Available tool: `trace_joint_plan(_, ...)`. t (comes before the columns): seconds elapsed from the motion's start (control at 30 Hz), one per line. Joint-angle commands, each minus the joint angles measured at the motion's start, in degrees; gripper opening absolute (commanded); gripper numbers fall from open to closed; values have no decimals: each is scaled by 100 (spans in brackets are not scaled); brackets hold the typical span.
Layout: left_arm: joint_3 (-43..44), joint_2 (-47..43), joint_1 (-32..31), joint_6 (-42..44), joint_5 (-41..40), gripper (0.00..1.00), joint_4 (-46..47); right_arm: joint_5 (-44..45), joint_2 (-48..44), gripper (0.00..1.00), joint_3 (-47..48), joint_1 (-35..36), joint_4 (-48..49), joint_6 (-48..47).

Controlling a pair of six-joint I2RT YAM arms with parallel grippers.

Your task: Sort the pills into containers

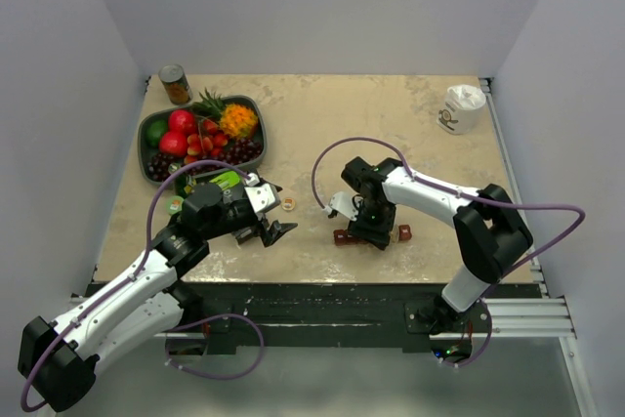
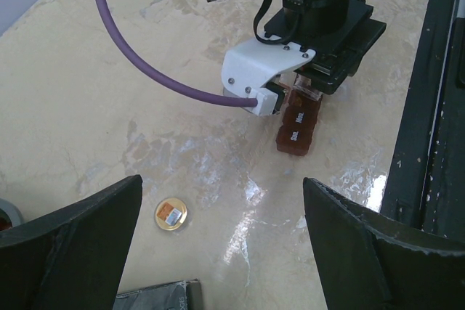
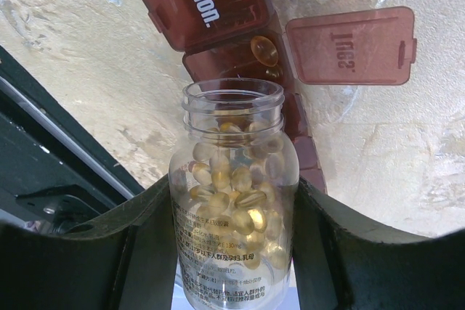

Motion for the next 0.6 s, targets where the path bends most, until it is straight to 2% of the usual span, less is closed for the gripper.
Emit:
trace_joint_plan(0.0, 80, -22, -46, 146, 107, 96, 125, 31, 104, 13, 179, 39, -104, -34)
trace_joint_plan(0.57, 72, -22, -38, 146, 116, 96, 125, -128, 209, 14, 293, 66, -271, -149)
